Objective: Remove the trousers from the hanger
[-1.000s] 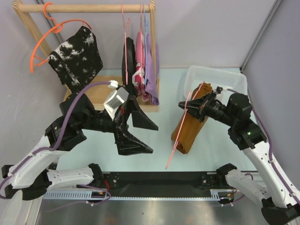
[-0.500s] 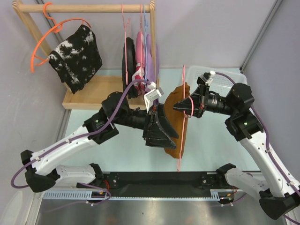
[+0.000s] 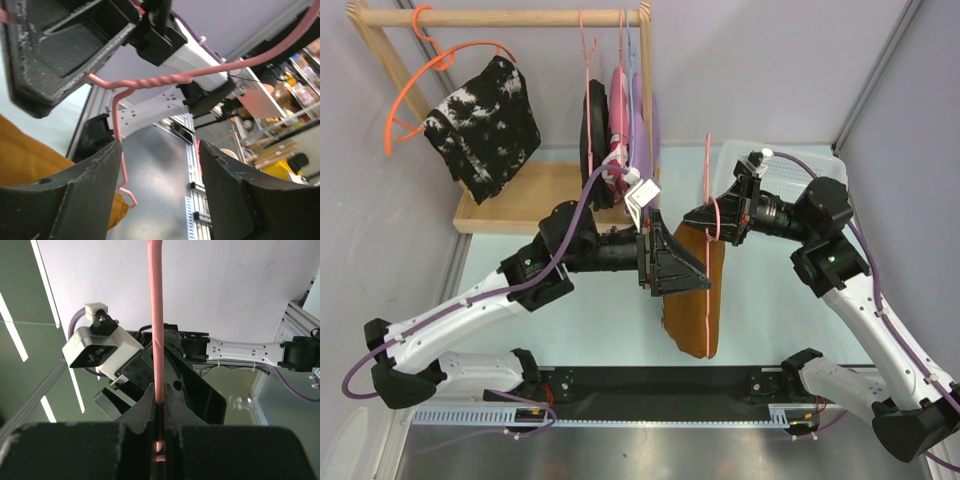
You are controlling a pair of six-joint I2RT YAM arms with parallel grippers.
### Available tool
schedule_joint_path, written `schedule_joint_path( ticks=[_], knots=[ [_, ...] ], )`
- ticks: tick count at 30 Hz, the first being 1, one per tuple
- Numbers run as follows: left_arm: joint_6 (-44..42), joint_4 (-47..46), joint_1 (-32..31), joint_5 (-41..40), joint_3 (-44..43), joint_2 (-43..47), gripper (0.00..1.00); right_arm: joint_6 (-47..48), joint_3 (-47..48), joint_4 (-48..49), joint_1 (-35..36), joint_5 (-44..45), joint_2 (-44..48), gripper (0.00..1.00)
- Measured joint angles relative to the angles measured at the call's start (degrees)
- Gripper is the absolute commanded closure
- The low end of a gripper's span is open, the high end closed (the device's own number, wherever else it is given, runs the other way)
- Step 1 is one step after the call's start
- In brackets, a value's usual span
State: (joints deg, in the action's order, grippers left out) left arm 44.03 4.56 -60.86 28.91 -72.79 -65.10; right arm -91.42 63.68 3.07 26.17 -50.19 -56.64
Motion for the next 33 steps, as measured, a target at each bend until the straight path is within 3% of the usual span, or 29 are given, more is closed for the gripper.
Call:
schedule_joint_path(
  ticks=[11,16,25,26,28,32,33],
  knots=[
    [-2.7,2.8,-0.9,-10.4,2.1,1.7,0.36,-3.8,-1.1,1.3,1.0,3.4,0.2,1.00],
    [-2.2,2.3,-0.9,-9.8,2.6,1.7,0.39,-4.1,-1.0,1.4,2.3,3.9,0.2,1.00],
    [2.5,-3.7,-1.0,-5.0,3.0,-1.2,0.62,-4.2,-1.0,1.5,3.3,4.7,0.1,1.00],
    [2.7,-3.9,-1.0,-4.7,3.0,-1.2,0.70,-4.3,-1.0,1.6,3.4,4.8,0.1,1.00],
    [3.6,-4.5,-1.0,-4.2,3.0,-1.4,0.74,-4.5,-1.0,2.0,3.6,4.9,0.1,1.00],
    [5.0,-6.0,-0.9,-3.5,3.0,-2.4,1.00,-4.8,-1.0,3.1,4.1,5.0,0.1,1.00],
    [5.1,-6.6,-0.9,-3.0,3.0,-2.8,1.00,-4.9,-1.0,3.1,4.2,4.9,0.1,1.00]
  ],
)
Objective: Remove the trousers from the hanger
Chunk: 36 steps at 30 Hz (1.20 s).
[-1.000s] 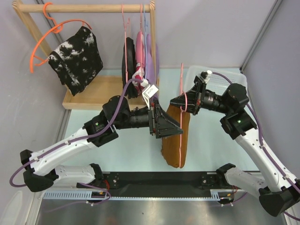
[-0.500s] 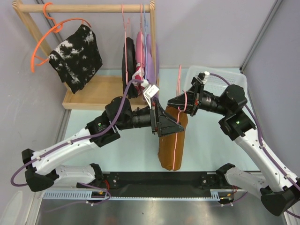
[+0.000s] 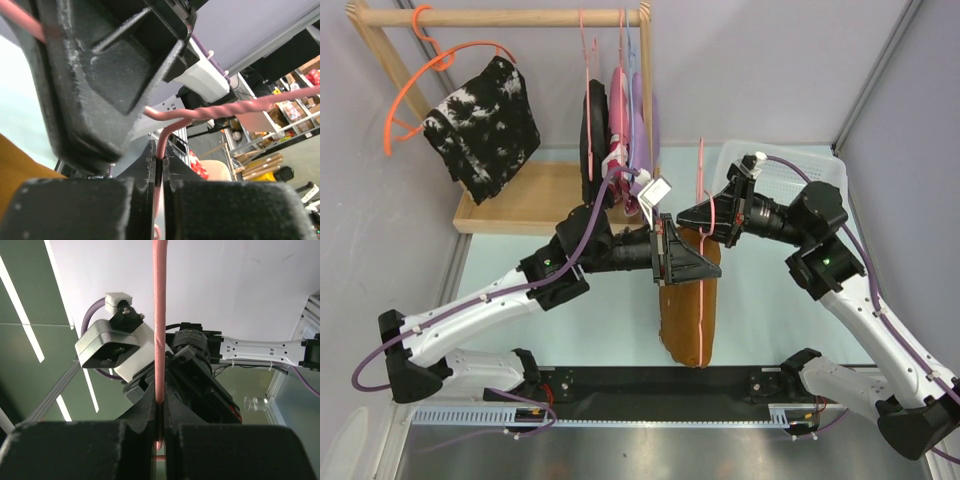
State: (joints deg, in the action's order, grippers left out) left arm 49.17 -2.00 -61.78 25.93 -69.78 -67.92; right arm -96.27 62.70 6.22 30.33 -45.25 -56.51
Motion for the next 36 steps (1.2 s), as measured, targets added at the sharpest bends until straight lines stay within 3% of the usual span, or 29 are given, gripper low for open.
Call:
schedule_joint_path(
  ticks=[3,6,10,16,19,26,36],
  knots=[
    [0.0,-1.2,0.0,0.2,0.0,-0.1,1.00,-0.8,0.0,0.0,0.0,0.5,0.0,1.00],
    [0.7,-1.0,0.0,0.4,-0.1,-0.2,1.00,-0.3,0.0,-1.6,-0.1,0.8,0.6,0.86],
    [1.4,1.9,0.0,0.2,-1.6,-1.1,1.00,6.0,0.0,-7.0,-1.8,2.4,2.5,0.51],
    [4.2,8.1,0.1,-0.2,-3.7,-2.3,1.00,17.5,0.1,-15.8,-7.1,4.0,6.3,0.23],
    [5.9,9.7,0.5,0.3,-5.2,-2.3,1.00,23.0,0.1,-20.0,-9.0,4.5,7.0,0.16],
    [10.0,11.8,5.2,1.3,-10.5,-3.9,1.00,41.3,5.4,-37.8,-10.5,12.1,7.9,0.16],
    [12.7,13.8,10.6,0.7,-26.8,-12.8,1.00,64.3,11.7,-59.9,-10.4,28.0,14.9,0.17]
  ],
)
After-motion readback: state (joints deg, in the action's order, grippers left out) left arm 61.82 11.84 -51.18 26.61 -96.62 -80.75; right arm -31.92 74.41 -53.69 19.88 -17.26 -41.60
